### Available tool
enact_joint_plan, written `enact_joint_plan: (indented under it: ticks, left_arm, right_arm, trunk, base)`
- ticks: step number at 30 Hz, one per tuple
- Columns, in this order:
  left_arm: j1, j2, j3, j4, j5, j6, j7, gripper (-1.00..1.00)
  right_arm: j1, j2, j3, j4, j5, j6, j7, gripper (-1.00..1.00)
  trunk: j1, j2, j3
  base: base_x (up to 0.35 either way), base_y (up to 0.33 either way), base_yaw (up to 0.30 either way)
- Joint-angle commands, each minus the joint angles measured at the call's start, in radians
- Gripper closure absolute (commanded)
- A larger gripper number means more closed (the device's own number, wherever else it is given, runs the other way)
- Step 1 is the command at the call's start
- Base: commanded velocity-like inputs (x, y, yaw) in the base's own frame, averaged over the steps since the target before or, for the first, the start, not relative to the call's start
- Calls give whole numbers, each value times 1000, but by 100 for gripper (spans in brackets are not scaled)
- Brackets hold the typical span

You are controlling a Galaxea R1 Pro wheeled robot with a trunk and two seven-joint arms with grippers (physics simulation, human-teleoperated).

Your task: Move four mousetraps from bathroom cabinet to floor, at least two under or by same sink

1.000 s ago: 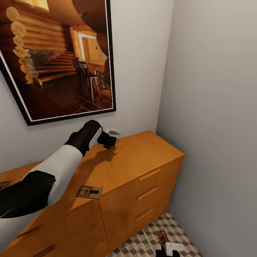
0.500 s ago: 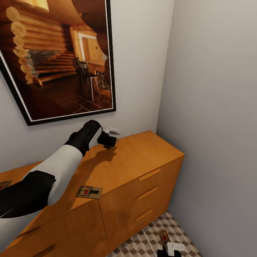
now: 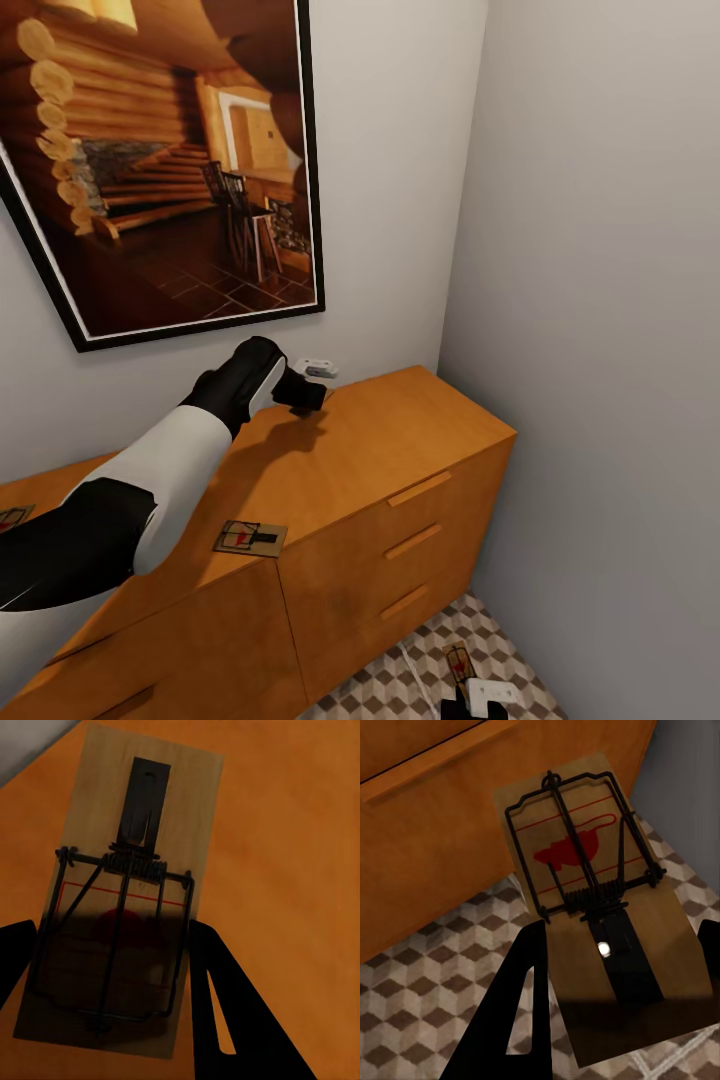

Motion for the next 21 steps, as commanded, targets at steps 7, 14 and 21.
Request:
enact_joint_plan:
  ticks: [7,14,21]
  left_arm:
    - [-1,1,-4,1,4,4,-1,100]
    - [-1,4,-4,2,4,4,-1,100]
    - [-1,7,-4,1,4,4,-1,100]
  right_arm:
    - [-1,2,9,0,-5,-2,-8,100]
    - [-1,2,9,0,-5,-2,-8,100]
    - [-1,2,9,0,-5,-2,-8,100]
  trunk:
    - [0,-1,-2]
    - [0,-1,-6]
    - [0,-1,-12]
  base:
    - [0,0,14]
    - [0,0,124]
    - [0,0,146]
